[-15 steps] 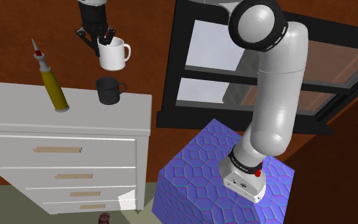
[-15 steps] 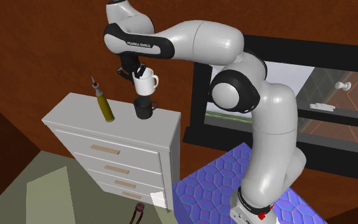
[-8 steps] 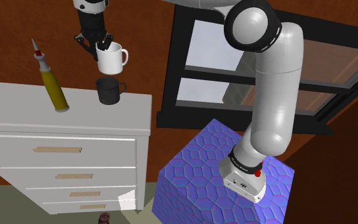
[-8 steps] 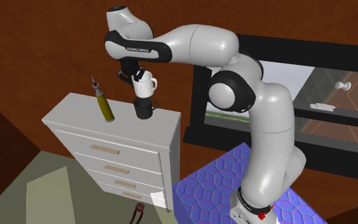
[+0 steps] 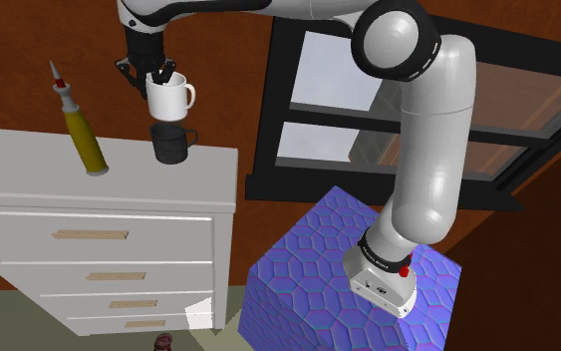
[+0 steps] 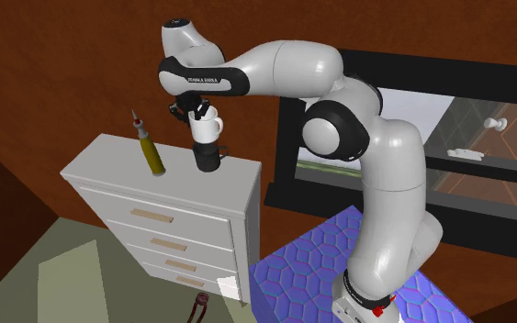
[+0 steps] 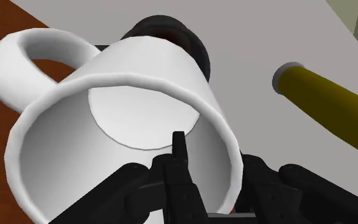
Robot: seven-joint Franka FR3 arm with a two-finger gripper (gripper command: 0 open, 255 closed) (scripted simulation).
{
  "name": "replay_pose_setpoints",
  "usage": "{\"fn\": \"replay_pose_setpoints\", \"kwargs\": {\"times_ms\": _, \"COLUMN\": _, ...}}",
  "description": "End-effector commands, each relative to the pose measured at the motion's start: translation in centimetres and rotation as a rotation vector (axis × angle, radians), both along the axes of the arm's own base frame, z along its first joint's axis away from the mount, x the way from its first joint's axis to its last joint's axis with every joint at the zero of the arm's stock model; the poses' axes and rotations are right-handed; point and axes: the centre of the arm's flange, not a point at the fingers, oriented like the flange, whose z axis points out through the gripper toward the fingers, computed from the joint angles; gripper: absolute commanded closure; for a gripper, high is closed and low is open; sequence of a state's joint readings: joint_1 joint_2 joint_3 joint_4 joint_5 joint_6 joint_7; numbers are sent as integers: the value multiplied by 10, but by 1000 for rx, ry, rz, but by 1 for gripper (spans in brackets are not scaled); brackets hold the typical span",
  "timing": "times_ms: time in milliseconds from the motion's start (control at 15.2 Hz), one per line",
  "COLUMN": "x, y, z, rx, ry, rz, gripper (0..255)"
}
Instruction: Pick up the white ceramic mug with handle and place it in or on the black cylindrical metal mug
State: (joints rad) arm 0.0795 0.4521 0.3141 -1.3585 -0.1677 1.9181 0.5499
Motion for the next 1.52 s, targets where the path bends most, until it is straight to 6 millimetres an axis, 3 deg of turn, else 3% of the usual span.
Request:
{"fn": "replay_pose_setpoints", "kwargs": {"times_ms": 0, "x": -9, "y": 2, "z": -37, "rx": -40, "ry": 97, "rz": 3, "gripper": 255}}
{"fn": "replay_pose_setpoints", "kwargs": {"times_ms": 528, "x": -9, "y": 2, "z": -41, "rx": -40, "ry": 97, "rz": 3, "gripper": 255}}
{"fn": "replay_pose_setpoints", "kwargs": {"times_ms": 594, "x": -10, "y": 2, "z": -42, "rx": -40, "ry": 97, "rz": 3, "gripper": 0}}
{"fn": "replay_pose_setpoints", "kwargs": {"times_ms": 924, "x": -9, "y": 2, "z": -41, "rx": -40, "ry": 97, "rz": 3, "gripper": 0}}
{"fn": "replay_pose_setpoints", "kwargs": {"times_ms": 1188, "x": -11, "y": 3, "z": 9, "rx": -40, "ry": 97, "rz": 3, "gripper": 0}}
{"fn": "replay_pose_setpoints", "kwargs": {"times_ms": 1452, "x": -11, "y": 3, "z": 9, "rx": -40, "ry": 97, "rz": 3, "gripper": 0}}
